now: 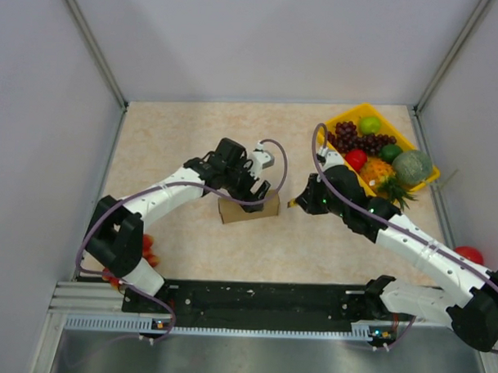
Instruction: Unpack the express box
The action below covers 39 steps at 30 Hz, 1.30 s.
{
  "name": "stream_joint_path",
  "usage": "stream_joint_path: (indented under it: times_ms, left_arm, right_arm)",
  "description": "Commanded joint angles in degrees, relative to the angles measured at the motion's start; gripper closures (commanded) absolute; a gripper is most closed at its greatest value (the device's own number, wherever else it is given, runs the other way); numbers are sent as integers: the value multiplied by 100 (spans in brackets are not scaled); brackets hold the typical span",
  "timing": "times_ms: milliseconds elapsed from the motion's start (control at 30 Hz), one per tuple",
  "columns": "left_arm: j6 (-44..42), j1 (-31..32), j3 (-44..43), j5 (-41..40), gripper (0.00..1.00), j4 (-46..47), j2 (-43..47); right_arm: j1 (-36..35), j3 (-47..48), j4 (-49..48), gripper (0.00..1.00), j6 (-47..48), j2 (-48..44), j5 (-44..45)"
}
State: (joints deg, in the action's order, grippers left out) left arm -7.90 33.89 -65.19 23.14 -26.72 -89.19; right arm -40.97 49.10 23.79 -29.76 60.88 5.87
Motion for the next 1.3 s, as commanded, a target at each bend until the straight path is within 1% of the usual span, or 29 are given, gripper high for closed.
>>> stream_joint_path:
  times_ms: [0, 167, 300, 400, 433, 533, 567, 667, 733, 800, 967, 1033, 1100, 1267]
  left_arm:
    - [-528, 179, -275, -18, 10, -307, -195]
    - [-651, 364, -275, -485, 10, -281, -459]
    - [-713, 443, -275, -740, 11, -158, -617]
    - [-862, 522, -205, -802, 19, -62, -644]
    - [-949, 540, -126, -837, 25, 26, -644]
    - [-1160, 584, 40, -872, 37, 123, -617]
    - [-1205, 584, 67, -907, 44, 149, -617]
    - [-1398, 662, 243, -1118, 52, 246, -565]
    - [-1529, 803, 444, -1504, 55, 360, -451]
    - [-1591, 882, 577, -1706, 57, 518, -311]
    - [-1785, 935, 894, -1892, 58, 694, -108]
    - [-1776, 962, 911, -1848, 59, 651, -90]
    - [-1750, 962, 911, -1821, 59, 633, -116]
    - [-1680, 970, 903, -1725, 60, 545, -169]
  right_arm:
    - [89, -23, -50, 100, -144, -33, -86]
    - [142, 29, -85, 100, -170, 108, -51]
    - [177, -40, -339, 100, -267, 117, -77]
    - [203, -233, -638, 100, -346, 56, -86]
    - [221, -295, -900, 100, -433, 38, -86]
    - [300, -533, -1419, 100, -627, -15, -51]
    - [318, -577, -1499, 100, -662, -15, -42]
    - [414, -665, -1755, 100, -759, -15, -16]
    - [440, -709, -1834, 100, -760, -76, -7]
    - [485, -770, -1975, 100, -716, -129, -33]
    - [713, -937, -2282, 100, -628, -165, -349]
    - [775, -964, -2335, 100, -593, -103, -516]
    - [827, -964, -2607, 100, -531, 19, -726]
    - [854, -894, -2713, 100, -452, 143, -868]
